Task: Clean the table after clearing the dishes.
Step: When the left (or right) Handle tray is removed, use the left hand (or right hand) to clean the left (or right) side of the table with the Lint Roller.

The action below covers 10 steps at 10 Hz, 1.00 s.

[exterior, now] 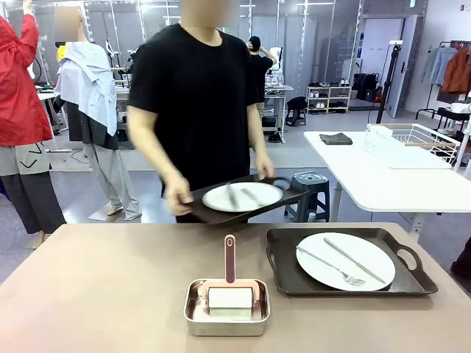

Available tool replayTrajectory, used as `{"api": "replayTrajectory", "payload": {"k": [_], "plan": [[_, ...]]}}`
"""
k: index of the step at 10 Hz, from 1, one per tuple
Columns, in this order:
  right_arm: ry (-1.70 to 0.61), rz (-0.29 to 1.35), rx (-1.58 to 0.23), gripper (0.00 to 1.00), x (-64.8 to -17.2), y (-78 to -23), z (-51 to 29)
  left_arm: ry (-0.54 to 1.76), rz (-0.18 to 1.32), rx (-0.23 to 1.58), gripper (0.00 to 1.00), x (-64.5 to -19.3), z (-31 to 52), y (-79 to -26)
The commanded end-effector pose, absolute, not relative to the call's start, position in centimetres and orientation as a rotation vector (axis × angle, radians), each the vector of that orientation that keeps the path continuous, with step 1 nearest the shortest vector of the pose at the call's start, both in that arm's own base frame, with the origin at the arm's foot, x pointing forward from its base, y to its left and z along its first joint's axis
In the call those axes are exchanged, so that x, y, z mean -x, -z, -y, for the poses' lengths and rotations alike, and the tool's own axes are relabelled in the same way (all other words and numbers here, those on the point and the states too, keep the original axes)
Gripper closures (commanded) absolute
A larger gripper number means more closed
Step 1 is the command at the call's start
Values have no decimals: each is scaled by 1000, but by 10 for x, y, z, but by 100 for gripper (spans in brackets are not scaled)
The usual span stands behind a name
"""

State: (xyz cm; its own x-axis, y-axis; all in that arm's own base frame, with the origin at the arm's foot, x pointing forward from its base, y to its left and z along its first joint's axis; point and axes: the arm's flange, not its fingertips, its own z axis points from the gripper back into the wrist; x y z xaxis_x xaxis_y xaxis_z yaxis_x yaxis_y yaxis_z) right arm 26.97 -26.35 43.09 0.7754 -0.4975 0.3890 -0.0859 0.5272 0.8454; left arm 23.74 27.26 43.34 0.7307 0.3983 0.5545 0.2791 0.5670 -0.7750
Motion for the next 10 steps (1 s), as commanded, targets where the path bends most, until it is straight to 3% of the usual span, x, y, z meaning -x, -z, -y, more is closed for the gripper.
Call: {"api": "replayTrajectory", "payload": {"k": [1,9,10], "plan": [[270,669,-1010,0,-266,-432,265,-75,793,1001,0,-235,-275,-434],[270,669,-1010,0,-266,-432,265,-79,781,993,0,-237,-273,-433],[270,669,-1010,0,-266,-432,265,74,739,840,0,-254,-252,-465]]}}
